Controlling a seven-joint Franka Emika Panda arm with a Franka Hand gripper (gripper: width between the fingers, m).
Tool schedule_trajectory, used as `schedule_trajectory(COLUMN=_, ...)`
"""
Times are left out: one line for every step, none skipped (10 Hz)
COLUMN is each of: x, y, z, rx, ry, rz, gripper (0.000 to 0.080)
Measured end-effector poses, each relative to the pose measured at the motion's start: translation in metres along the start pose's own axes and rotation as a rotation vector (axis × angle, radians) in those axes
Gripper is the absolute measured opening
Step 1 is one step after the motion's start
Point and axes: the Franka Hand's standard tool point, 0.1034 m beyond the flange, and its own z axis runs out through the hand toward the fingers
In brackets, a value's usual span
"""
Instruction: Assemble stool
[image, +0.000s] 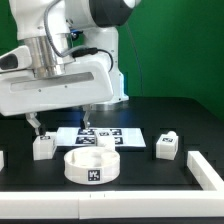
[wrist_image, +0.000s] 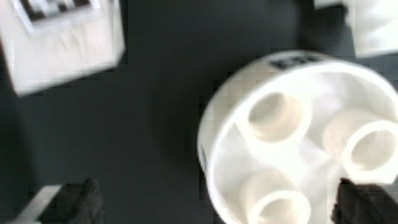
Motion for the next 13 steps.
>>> schedule_trajectory(x=0.006, y=-0.022, z=0.008, rx=0.0, ry=-0.002, rz=0.003, gripper=0.0649)
schedule_trajectory(x=0.006, y=-0.034, z=0.011, rx=-0.002, ry=-0.001, rz=-0.012, gripper=0.0649)
schedule_trajectory(x=0.006, y=-0.027, z=0.01, rx=-0.005, ry=0.001, rz=-0.015, gripper=0.0649)
schedule_trajectory(x=0.006, y=-0.027, z=0.01, rx=-0.005, ry=0.001, rz=-0.014, gripper=0.0649)
schedule_trajectory(x=0.005, y=-0.031, z=0.011, rx=-0.008, ry=0.001, rz=-0.024, gripper=0.0649)
schedule_trajectory(x=0.002, y=-0.044, z=0.014, rx=-0.032, ry=0.01, rz=-0.083, gripper=0.0649)
schedule_trajectory(x=0.002, y=-0.059, z=0.02, rx=-0.041, ry=0.003, rz=-0.171, gripper=0.0649)
schedule_trajectory(x=0.004, y=-0.064, z=0.023, rx=-0.039, ry=-0.006, rz=-0.21, gripper=0.0649)
schedule_trajectory(x=0.004, y=-0.071, z=0.027, rx=-0.04, ry=-0.017, rz=-0.254, gripper=0.0649)
schedule_trajectory(x=0.001, y=-0.073, z=0.034, rx=-0.038, ry=-0.022, rz=-0.276, gripper=0.0649)
schedule_trajectory(x=-0.002, y=-0.066, z=0.037, rx=-0.04, ry=-0.018, rz=-0.271, gripper=0.0649)
schedule_trajectory(x=-0.003, y=-0.062, z=0.036, rx=-0.04, ry=-0.019, rz=-0.266, gripper=0.0649)
schedule_trajectory(x=-0.004, y=-0.066, z=0.038, rx=-0.04, ry=-0.019, rz=-0.267, gripper=0.0649)
